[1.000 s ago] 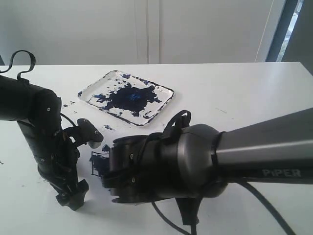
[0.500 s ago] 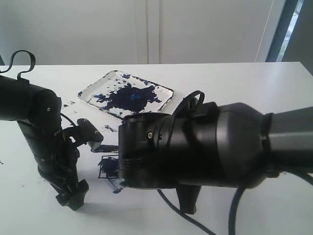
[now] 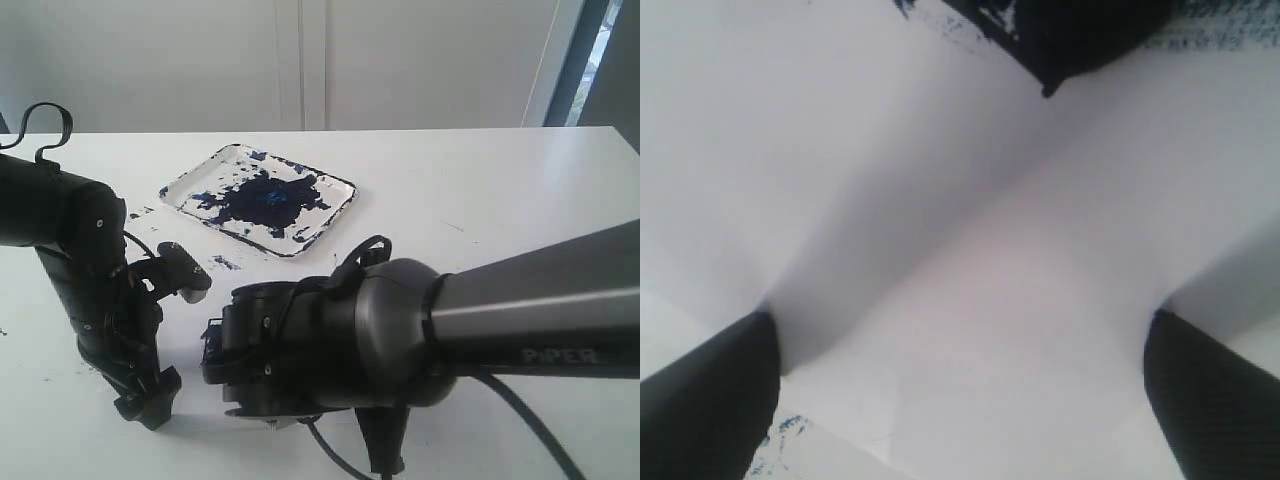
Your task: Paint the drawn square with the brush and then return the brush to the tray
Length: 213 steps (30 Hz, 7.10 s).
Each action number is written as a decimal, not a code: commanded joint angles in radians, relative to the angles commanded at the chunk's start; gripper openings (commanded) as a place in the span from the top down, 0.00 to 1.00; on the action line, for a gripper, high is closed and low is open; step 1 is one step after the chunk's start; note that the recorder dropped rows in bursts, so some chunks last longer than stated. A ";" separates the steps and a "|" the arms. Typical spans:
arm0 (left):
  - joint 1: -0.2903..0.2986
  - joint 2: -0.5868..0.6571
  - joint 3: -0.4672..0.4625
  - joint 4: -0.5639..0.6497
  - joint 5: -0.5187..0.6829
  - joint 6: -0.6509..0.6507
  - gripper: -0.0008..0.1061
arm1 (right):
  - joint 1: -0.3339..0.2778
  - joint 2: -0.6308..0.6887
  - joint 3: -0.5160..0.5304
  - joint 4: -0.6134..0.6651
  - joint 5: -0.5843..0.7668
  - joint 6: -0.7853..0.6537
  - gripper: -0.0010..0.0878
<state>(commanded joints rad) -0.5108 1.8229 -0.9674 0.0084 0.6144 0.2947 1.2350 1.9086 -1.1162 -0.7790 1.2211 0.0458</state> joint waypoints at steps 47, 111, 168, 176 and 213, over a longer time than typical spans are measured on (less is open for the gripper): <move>0.000 0.000 0.000 -0.003 0.000 0.000 0.07 | -0.020 -0.032 0.082 -0.126 0.000 0.092 0.99; 0.000 0.000 0.000 -0.015 -0.006 -0.006 0.07 | -0.128 0.090 0.280 -0.776 0.000 0.434 0.99; 0.000 0.000 0.000 -0.023 -0.011 -0.004 0.07 | -0.080 0.086 0.244 -0.656 0.000 0.440 0.99; 0.000 0.000 0.000 -0.023 -0.011 -0.004 0.07 | -0.080 0.137 0.244 -0.661 0.000 0.435 0.99; 0.000 0.000 0.000 -0.026 -0.015 -0.004 0.07 | -0.084 0.103 0.209 -0.725 0.000 0.534 0.99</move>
<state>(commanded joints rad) -0.5108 1.8229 -0.9674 -0.0179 0.5997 0.2906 1.1511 2.0120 -0.9076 -1.5036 1.2211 0.5799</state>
